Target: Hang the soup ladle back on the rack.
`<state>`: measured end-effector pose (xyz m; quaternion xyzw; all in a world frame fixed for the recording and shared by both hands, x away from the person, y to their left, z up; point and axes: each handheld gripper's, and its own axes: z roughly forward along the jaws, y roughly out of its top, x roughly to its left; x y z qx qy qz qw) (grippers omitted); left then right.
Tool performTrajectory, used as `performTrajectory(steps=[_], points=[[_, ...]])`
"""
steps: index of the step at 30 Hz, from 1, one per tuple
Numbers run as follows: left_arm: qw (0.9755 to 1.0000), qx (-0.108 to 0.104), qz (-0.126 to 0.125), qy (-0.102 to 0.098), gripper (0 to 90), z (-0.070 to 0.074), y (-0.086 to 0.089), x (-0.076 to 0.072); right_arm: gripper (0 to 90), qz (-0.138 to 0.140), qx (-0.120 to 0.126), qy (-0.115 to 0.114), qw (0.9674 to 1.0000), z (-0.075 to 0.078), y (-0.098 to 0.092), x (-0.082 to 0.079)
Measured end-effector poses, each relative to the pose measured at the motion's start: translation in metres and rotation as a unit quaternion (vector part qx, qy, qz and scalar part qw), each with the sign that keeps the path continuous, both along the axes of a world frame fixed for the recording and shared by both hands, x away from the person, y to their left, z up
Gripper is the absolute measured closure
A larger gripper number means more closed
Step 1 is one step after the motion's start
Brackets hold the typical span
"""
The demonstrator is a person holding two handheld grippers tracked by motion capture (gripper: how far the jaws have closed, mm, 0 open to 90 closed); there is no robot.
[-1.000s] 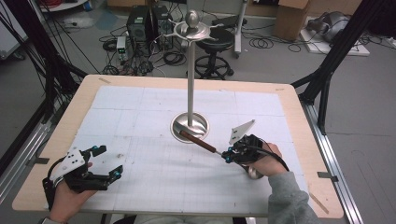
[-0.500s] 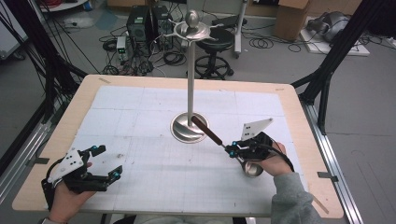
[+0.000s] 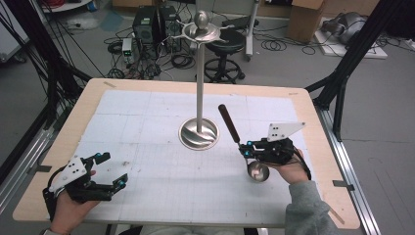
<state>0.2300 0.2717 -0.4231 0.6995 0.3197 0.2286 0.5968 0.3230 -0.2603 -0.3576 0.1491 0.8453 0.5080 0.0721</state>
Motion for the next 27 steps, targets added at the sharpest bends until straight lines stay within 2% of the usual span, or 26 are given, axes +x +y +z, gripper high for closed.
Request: performTrajectory(steps=[6, 12, 18, 21, 27], points=[[1.0, 0.001, -0.001, 0.0, 1.8, 0.0, 0.0, 0.0, 84.6, -0.027, 0.018, -0.014, 0.9994, 0.002, -0.006, 0.0], [1.0, 0.001, 0.0, 0.001, 1.8, 0.0, 0.0, 0.0, 84.6, -0.058, 0.041, -0.024, 0.9972, 0.004, -0.013, 0.0], [1.0, 0.001, -0.001, 0.003, 1.8, 0.0, 0.0, 0.0, 84.6, -0.077, 0.075, -0.036, 0.9935, 0.009, -0.019, -0.002], [1.0, 0.0, -0.001, 0.005, 1.8, 0.0, -0.001, 0.0, 84.6, -0.092, 0.082, -0.046, 0.9913, 0.012, -0.022, -0.004], [1.0, 0.0, -0.001, 0.005, 1.8, 0.0, -0.001, 0.0, 84.6, -0.111, 0.099, -0.05, 0.9876, 0.018, -0.032, -0.008]])
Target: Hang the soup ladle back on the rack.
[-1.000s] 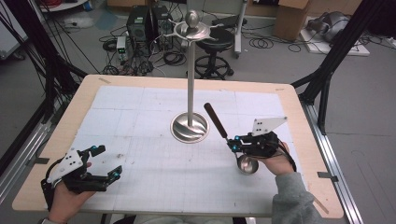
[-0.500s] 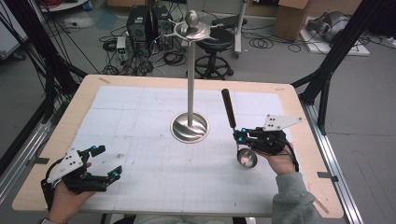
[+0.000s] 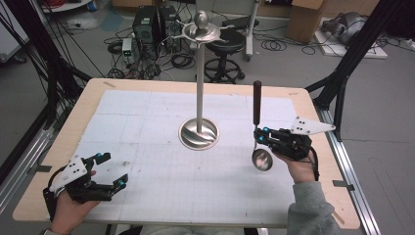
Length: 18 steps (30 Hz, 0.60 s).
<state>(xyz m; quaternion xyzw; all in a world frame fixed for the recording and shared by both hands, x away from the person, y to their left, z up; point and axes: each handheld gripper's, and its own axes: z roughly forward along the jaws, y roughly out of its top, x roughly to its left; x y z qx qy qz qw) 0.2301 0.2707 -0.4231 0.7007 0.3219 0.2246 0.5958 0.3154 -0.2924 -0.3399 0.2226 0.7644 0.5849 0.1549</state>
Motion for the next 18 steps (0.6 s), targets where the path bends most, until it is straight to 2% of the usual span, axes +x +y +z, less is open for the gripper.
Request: performTrajectory(steps=[12, 18], points=[[1.0, -0.002, 0.002, 0.0, 1.8, 0.001, 0.001, 0.0, 84.6, 0.0, 0.011, -0.014, 0.9998, 0.014, -0.004, -0.002], [1.0, -0.004, 0.005, 0.0, 1.8, 0.0, 0.002, 0.0, 84.6, -0.005, 0.005, -0.014, 0.9999, 0.022, -0.002, -0.001]])
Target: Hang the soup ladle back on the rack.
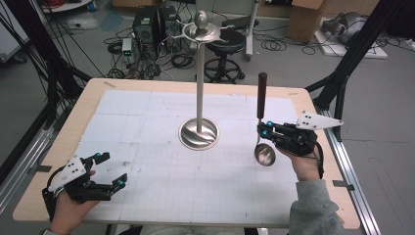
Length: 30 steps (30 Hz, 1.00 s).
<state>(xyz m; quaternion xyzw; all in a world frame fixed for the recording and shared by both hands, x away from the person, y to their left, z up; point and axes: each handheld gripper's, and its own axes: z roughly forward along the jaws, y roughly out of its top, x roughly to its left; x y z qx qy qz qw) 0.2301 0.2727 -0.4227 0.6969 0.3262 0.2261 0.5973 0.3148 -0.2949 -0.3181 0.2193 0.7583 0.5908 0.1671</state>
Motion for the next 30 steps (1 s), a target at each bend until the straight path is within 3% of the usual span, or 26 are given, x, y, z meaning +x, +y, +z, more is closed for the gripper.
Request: performTrajectory(steps=[10, 21, 30], points=[[1.0, 0.001, 0.0, -0.002, 1.8, 0.0, 0.001, 0.0, 84.6, -0.012, -0.006, -0.005, 0.9999, 0.017, 0.004, 0.008], [1.0, -0.001, 0.001, 0.001, 1.8, -0.001, 0.001, 0.0, 84.6, -0.012, 0.009, 0.013, 0.9998, 0.027, 0.02, 0.025], [1.0, -0.002, 0.003, -0.002, 1.8, -0.001, 0.002, -0.002, 84.6, -0.01, 0.007, 0.012, 0.9999, 0.038, 0.032, 0.035]])
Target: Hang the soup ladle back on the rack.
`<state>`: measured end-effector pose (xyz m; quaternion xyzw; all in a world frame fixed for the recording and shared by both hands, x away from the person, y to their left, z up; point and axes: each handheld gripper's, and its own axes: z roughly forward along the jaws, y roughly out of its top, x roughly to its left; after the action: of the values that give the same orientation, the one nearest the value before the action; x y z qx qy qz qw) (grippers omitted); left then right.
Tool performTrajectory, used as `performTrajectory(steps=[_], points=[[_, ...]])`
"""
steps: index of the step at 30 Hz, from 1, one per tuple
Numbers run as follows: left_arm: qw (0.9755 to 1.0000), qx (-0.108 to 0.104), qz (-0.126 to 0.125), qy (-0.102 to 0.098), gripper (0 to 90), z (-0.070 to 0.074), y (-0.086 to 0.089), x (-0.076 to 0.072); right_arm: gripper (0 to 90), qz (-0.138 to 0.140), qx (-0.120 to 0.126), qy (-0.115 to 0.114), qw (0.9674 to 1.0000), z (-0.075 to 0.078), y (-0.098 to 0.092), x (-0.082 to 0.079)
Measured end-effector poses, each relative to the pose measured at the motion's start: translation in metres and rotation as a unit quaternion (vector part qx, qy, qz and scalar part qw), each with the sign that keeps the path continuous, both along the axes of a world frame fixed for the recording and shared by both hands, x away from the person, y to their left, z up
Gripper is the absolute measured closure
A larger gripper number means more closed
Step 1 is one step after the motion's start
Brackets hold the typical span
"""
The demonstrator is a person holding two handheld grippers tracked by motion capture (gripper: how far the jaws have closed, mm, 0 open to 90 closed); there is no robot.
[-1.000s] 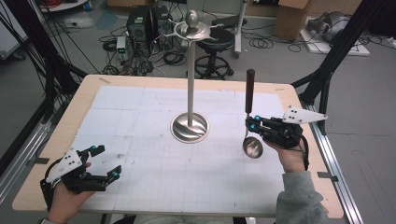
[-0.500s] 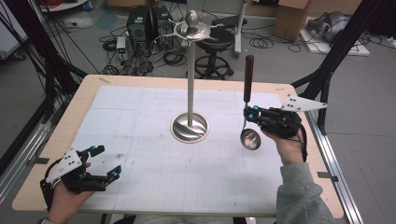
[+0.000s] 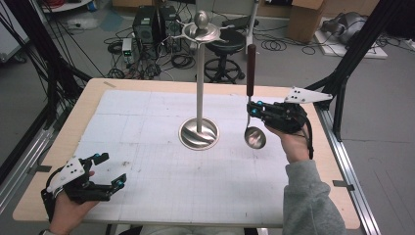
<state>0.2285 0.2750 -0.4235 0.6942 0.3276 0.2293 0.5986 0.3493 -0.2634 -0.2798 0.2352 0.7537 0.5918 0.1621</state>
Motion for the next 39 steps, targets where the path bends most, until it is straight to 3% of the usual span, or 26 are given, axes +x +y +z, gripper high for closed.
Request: performTrajectory(steps=[6, 25, 39], points=[[1.0, -0.001, 0.004, -0.001, 1.8, 0.0, 0.001, -0.001, 84.6, 0.0, -0.011, 0.009, 0.9999, 0.003, 0.005, 0.008], [1.0, -0.003, 0.004, -0.002, 1.8, 0.0, 0.002, -0.002, 84.6, 0.008, -0.013, 0.01, 0.9998, 0.014, 0.028, 0.025], [1.0, -0.001, 0.004, -0.001, 1.8, 0.0, 0.002, -0.002, 84.6, 0.012, -0.012, 0.008, 0.9998, 0.019, 0.033, 0.026]])
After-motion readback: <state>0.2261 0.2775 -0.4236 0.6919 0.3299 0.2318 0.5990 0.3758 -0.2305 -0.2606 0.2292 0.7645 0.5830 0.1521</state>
